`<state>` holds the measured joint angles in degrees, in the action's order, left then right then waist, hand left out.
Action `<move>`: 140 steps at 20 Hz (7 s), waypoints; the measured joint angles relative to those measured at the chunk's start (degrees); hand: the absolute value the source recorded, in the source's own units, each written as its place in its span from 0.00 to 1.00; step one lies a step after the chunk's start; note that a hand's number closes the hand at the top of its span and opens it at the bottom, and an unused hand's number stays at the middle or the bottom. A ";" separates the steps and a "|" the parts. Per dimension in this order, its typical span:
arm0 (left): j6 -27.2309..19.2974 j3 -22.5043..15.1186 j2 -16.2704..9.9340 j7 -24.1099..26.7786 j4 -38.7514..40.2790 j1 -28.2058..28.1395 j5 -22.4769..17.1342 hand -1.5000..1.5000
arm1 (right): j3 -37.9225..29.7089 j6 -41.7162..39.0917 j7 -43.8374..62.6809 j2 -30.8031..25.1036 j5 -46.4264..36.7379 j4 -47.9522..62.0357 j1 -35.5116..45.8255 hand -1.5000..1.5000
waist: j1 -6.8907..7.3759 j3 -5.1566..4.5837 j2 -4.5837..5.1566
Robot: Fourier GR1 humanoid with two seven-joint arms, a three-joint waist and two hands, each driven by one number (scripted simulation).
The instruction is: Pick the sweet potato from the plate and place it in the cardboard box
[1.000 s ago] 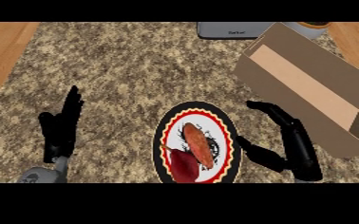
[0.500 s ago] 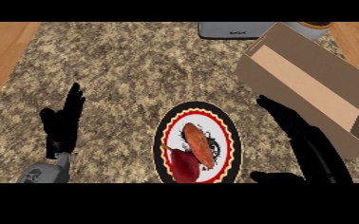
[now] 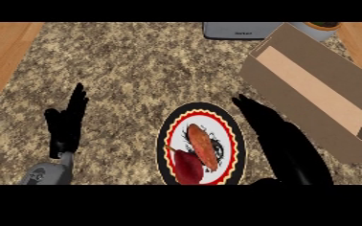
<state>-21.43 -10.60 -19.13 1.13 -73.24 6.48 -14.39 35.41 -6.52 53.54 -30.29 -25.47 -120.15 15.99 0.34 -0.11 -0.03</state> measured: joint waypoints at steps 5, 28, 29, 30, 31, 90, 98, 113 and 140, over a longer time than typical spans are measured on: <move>0.52 0.60 0.12 -1.05 -1.15 -0.26 0.51 0.50 | 2.21 -4.51 5.04 5.52 -0.46 4.44 3.68 0.00 | 0.11 0.04 -0.01; 2.29 3.42 2.48 -0.34 -1.14 -1.34 3.50 0.50 | 5.78 -8.83 9.33 23.74 -10.05 19.31 5.56 0.00 | -0.23 0.07 -0.04; 2.43 3.49 2.35 -1.13 -1.77 -1.02 3.53 0.50 | 5.47 -8.83 8.95 24.39 -10.75 20.63 5.71 0.00 | -0.20 0.08 -0.04; 2.65 3.70 2.73 -0.66 -0.75 -0.54 3.62 0.50 | 4.85 -8.99 8.74 25.13 -10.99 21.48 5.97 0.00 | -0.25 0.08 -0.01; 2.75 3.72 2.68 -0.95 -1.27 -0.83 3.71 0.50 | 4.85 -9.01 8.94 26.02 -11.35 22.27 6.13 0.00 | -0.19 0.08 -0.02; 7.75 10.84 8.92 -1.82 -2.37 -2.32 12.02 0.50 | 2.63 4.01 6.05 29.91 -27.25 41.31 4.35 1.00 | -0.33 -0.03 -0.46; 8.48 11.32 8.68 -3.82 -4.30 -2.42 12.39 0.50 | 4.51 3.34 8.09 29.33 -34.94 33.03 3.73 1.00 | -0.36 0.06 -0.20; 8.47 12.37 8.90 -2.91 -2.88 -2.11 12.89 0.50 | -3.38 -9.34 10.08 28.84 -45.54 6.88 11.76 1.00 | -0.94 0.03 -0.37; 10.03 13.45 9.89 -2.00 -1.36 -0.88 13.45 0.50 | -45.52 1.38 -23.22 11.38 -36.64 35.82 15.31 1.00 | 0.19 0.13 0.21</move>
<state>-11.39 2.85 -9.24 -0.87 -74.60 5.61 -0.94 -10.11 -5.15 30.32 -18.92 -62.11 -84.33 31.30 0.53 0.02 0.19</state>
